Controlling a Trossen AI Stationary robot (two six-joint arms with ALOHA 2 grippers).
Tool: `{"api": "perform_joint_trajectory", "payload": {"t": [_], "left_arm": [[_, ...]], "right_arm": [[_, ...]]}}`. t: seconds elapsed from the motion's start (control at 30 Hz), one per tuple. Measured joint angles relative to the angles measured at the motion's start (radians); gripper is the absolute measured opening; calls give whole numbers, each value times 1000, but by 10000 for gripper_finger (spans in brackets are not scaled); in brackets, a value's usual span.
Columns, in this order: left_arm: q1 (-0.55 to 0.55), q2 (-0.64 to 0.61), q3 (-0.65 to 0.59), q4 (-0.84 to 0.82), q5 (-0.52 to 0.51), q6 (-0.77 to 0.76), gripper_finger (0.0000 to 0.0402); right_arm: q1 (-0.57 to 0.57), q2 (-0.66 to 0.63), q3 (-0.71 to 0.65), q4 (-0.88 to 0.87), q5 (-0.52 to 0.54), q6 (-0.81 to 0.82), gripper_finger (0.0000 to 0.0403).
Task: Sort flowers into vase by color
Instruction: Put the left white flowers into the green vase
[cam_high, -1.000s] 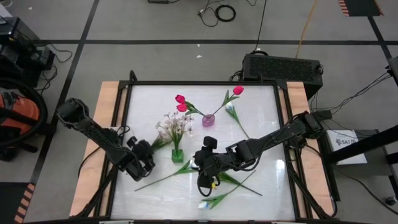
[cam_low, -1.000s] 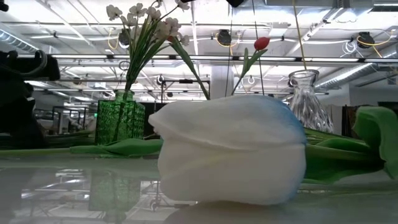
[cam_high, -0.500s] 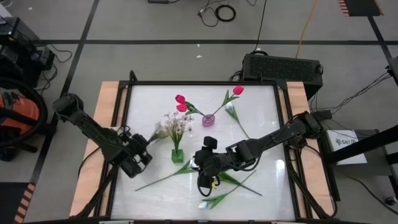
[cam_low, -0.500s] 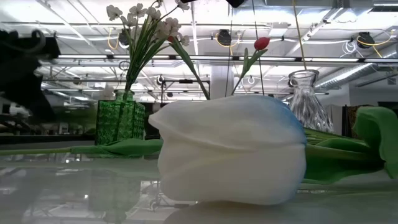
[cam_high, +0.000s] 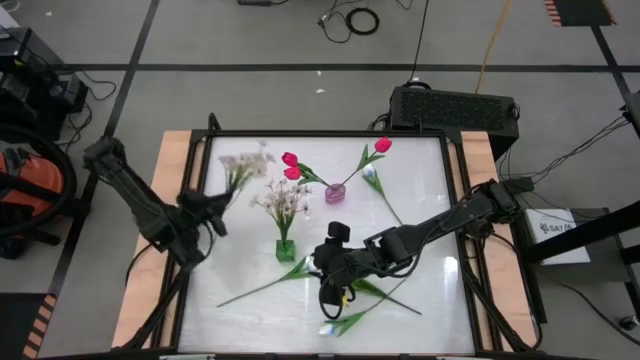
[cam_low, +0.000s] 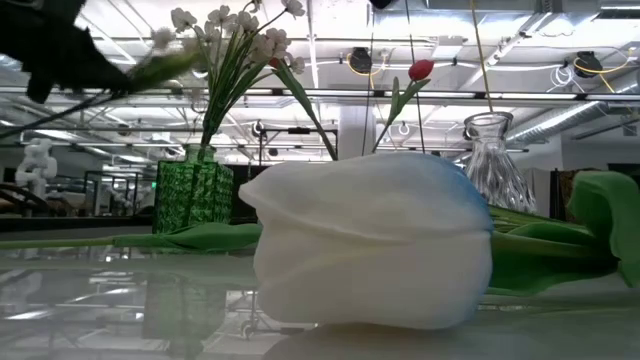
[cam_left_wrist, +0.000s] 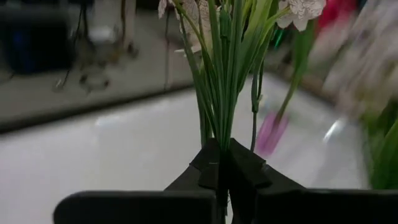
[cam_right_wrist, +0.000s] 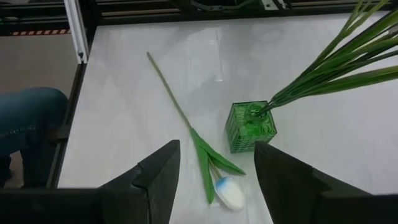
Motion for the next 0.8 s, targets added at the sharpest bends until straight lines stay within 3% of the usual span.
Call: {"api": "perform_joint_trajectory", "payload": {"t": [0.17, 0.4, 0.57, 0.67, 0.8], "left_arm": [[-14, -78, 52, 33, -261, 140, 15], [-30, -90, 241, 197, -270, 593, 15], [-54, -82, 318, 507, -269, 951, 15], [-77, -80, 328, 767, -207, 1195, 15], [-81, -79, 329, 1157, 59, 1532, 15]], "right_arm": [[-1, 0, 0, 7, 0, -5, 199], [-1, 0, 0, 90, 4, -47, 199], [-1, 0, 0, 171, 5, -88, 199], [-1, 0, 0, 214, 5, -117, 199], [-1, 0, 0, 223, 4, -131, 199]]}}
